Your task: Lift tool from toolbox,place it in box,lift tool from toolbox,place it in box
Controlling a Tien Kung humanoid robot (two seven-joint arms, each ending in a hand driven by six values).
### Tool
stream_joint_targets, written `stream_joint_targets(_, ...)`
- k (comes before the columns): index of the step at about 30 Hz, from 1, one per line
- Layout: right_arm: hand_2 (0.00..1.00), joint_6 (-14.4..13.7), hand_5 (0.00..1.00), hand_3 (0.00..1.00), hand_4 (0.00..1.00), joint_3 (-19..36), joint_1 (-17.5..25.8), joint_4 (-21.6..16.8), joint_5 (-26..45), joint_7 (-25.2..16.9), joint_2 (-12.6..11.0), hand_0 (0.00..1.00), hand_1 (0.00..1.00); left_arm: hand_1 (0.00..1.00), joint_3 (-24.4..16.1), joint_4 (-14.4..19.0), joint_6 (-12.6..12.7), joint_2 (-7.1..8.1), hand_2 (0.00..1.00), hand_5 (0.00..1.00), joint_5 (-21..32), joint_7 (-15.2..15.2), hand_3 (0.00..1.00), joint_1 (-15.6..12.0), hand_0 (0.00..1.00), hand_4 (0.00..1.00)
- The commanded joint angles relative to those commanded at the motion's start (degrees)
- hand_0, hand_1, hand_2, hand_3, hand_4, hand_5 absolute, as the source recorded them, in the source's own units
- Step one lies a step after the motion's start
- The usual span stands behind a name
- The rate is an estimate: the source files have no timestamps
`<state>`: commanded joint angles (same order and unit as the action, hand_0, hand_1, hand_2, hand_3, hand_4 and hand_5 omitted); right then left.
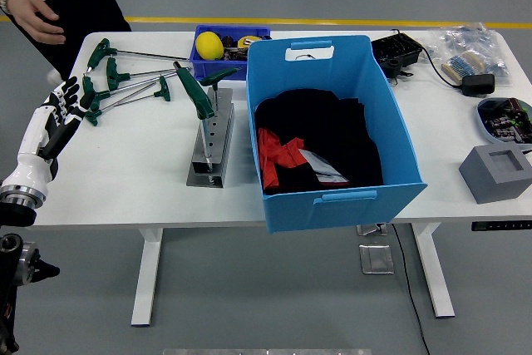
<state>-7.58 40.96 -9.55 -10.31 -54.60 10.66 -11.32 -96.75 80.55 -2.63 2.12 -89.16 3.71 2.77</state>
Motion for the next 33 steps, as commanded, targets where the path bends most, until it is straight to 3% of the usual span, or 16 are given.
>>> stream_joint_targets(18, 0.687, 0.2, 0.634, 0.551, 0.806, -0.3, 0.0, 0.0, 0.2, 0.1, 0.0, 0.625, 0.627, 0.998, 0.1, -0.2, -0.2, -0.22, 0.998, 0.812, 0.0, 0.1, 0.981, -0.1, 0.998, 0.998)
stream_joint_targets(20, 0.688, 0.2, 0.634, 0.552, 0.807, -0.3, -0.1, 0.0, 0.3, 0.1, 0.0, 0.625, 0.627, 0.998, 0.0, -0.1, 0.0, -0.25, 0.998, 0.768, -1.0, 0.1, 0.984, -0.1, 0.998, 0.998)
stream_joint_targets(25, 0.688, 0.2, 0.634, 0.552, 0.807, -0.4, -0.2, 0.0, 0.5, 0.1, 0.0, 0.625, 0.627, 0.998, -0.3, 0.5, 0.0, -0.12, 0.998, 0.768, -6.1, 0.6, 0.984, 0.1, 0.998, 0.998)
stream_joint_targets(26, 0.687, 0.2, 0.635, 0.551, 0.806, -0.4, -0.3, 0.0, 0.6, 0.1, -0.1, 0.626, 0.627, 0.998, -0.4, 0.7, 0.0, -0.09, 0.998, 0.701, -7.6, 0.9, 0.986, 0.1, 0.998, 0.998)
stream_joint_targets(31, 0.687, 0.3, 0.635, 0.551, 0.806, -0.3, -0.3, 0.0, 0.4, 0.1, -0.1, 0.626, 0.627, 0.998, -0.8, 1.5, -0.3, 0.08, 0.998, 0.701, -12.6, 2.1, 0.986, 0.2, 0.998, 0.998)
stream_joint_targets(32, 0.688, 0.3, 0.636, 0.551, 0.807, -0.3, -0.4, 0.0, 0.4, 0.1, -0.1, 0.625, 0.627, 0.998, -0.9, 1.7, -0.4, 0.14, 0.998, 0.621, -13.7, 2.4, 0.998, 0.2, 0.998, 0.998)
stream_joint_targets(33, 0.688, 0.3, 0.636, 0.551, 0.807, -0.3, -0.4, 0.0, 0.4, 0.1, -0.1, 0.625, 0.627, 0.998, -0.9, 1.8, -0.6, 0.22, 0.998, 0.621, -14.9, 2.9, 0.998, 0.2, 0.998, 0.998)
